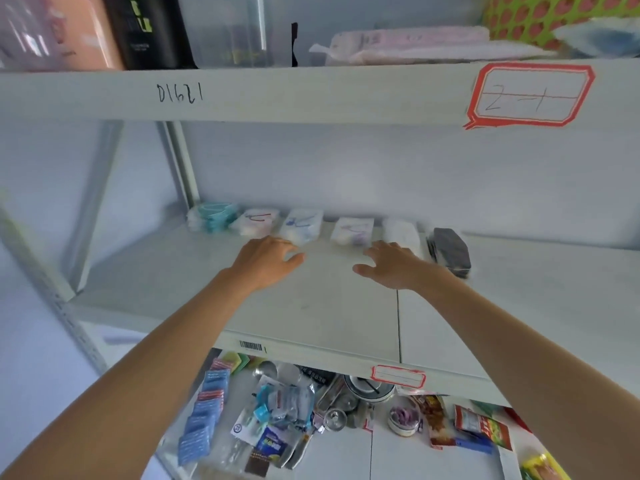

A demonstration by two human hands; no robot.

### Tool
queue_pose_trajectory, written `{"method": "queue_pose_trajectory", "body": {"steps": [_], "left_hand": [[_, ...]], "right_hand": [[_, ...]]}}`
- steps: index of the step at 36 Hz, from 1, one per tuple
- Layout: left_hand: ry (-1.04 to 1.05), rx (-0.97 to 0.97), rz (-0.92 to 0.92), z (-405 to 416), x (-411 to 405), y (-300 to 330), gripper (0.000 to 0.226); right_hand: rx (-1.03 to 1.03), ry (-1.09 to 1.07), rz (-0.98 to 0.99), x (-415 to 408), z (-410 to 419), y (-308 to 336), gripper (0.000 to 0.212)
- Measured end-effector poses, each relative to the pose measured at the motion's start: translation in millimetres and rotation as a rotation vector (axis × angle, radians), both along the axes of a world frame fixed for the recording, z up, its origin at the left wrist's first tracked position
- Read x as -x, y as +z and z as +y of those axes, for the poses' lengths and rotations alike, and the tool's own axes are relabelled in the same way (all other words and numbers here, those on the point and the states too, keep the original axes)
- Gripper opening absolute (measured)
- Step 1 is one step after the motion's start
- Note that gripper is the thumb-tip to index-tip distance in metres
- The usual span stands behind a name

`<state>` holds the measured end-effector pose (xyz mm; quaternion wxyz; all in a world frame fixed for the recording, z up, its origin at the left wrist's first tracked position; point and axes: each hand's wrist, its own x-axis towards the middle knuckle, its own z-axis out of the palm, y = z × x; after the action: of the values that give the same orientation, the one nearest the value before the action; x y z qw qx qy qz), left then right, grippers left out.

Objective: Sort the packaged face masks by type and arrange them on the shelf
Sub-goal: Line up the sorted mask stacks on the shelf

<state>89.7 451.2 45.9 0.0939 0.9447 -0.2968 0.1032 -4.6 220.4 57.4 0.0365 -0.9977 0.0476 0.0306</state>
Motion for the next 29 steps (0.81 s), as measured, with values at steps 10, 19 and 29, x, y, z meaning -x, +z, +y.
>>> {"method": "queue_pose_trajectory", "body": {"steps": [10,19,29], "left_hand": [[0.132,0.011,0.041,63,-52,-6,0.046],[0.228,0.046,0.147,143,-149,-20,0.049],[0.349,0.134,0.303,211,-254,-32,0.055]], "right_hand": [[-0.091,0.056,0.019,-82,61,-8,0.062],[-0.355,-0.022,0.017,-186,131,-33,0.059],[-0.498,-0.159,-0.005,-282,215,-51,0.05]]}}
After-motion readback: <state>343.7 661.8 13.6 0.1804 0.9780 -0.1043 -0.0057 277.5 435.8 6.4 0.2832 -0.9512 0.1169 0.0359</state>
